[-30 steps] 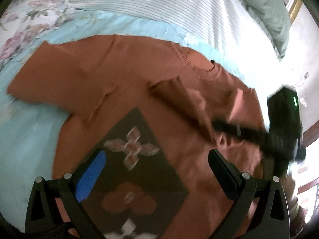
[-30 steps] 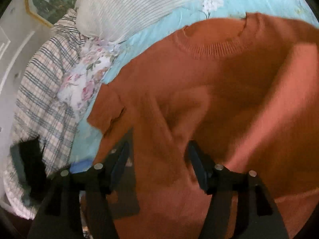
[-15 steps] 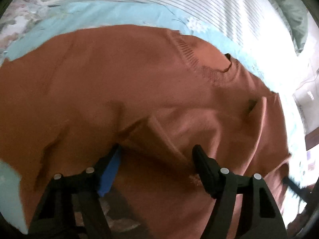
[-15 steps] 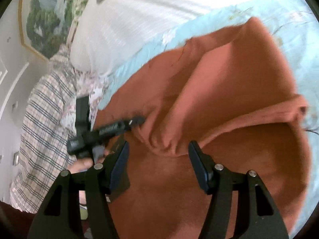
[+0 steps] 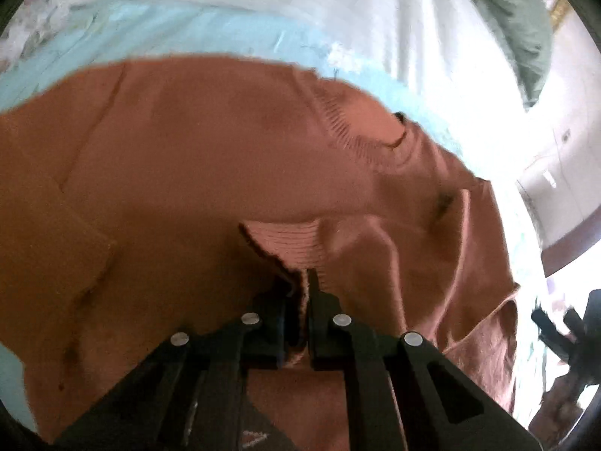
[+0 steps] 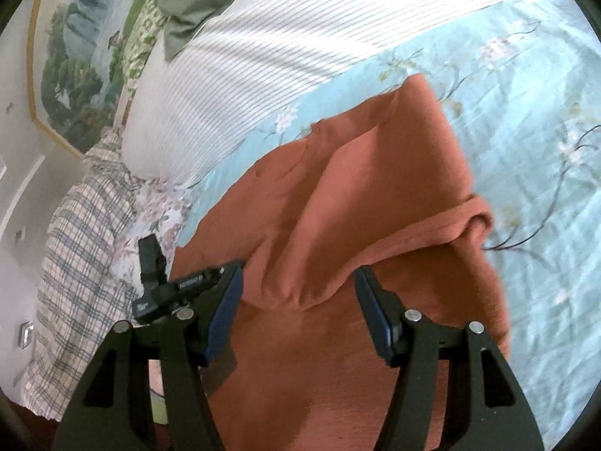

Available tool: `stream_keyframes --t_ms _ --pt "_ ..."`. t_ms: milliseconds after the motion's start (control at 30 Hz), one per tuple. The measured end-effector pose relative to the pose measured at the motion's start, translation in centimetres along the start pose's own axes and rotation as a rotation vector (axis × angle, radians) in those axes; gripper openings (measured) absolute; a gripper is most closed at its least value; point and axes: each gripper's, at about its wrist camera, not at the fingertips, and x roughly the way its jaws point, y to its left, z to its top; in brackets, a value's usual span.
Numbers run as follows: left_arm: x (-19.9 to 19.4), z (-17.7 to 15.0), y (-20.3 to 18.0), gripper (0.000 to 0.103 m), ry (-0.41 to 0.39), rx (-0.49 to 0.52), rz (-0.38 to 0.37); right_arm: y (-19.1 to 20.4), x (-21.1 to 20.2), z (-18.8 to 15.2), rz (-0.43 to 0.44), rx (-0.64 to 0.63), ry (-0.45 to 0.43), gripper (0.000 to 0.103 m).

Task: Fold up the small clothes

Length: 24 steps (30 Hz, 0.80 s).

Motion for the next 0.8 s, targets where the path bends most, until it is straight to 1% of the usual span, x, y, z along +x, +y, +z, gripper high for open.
stream_keyframes --t_ms 33,67,100,133,167,233,300,400,500,567,733,767,800 --pt "-1.1 0.3 0.0 0.006 -0.059 0.013 0.027 -0.5 -0.5 0.6 -0.022 0.002 -0.02 0.063" --pt "-2.5 0.7 0.4 0.005 -0.135 0.027 0.075 -0.9 -1.0 1.1 -0.045 0.005 -0.038 0.063" --pt "-3.0 1.0 1.2 0.004 -0.162 0.019 0.121 -1.4 -1.1 1.7 -0.068 0.008 -0.05 0.063" --pt "-3.0 1.4 2.3 0.004 -0.162 -0.008 0.148 -2.1 -1.2 2.4 -0.105 0.012 -0.063 0.063" --pt "-2.5 1.7 3.8 0.004 -0.138 -0.047 0.134 -2.3 -1.1 2.8 -0.124 0.014 -0.067 0.063" --pt "-2.3 1.6 5.4 0.004 -0.124 -0.099 0.102 -3.2 -0.3 4.2 -0.165 0.015 -0.068 0.063" --pt "-2.5 1.4 5.8 0.004 -0.14 -0.116 0.1 -3.8 0.9 5.3 -0.196 0.005 -0.058 0.063" --pt "-2.6 1.2 6.2 0.004 -0.166 -0.164 0.124 -4.9 3.8 6.7 -0.243 -0.01 -0.009 0.063" --pt "-3.6 0.9 7.9 0.004 -0.188 -0.224 0.147 -5.3 6.3 7.5 -0.259 -0.028 0.04 0.063" --pt "-3.9 0.6 8.1 0.004 -0.197 -0.233 0.159 -5.5 7.4 7.6 -0.259 -0.035 0.062 0.063" --pt "-3.6 0.8 8.1 0.004 -0.193 -0.234 0.176 -6.0 8.6 7.6 -0.245 -0.03 0.076 0.063" --pt "-3.6 0.8 8.1 0.004 -0.189 -0.231 0.18 -6.0 8.9 7.5 -0.246 -0.033 0.081 0.061" --pt "-3.4 0.8 8.0 0.004 -0.183 -0.227 0.183 -6.1 9.1 7.4 -0.25 -0.036 0.094 0.032"
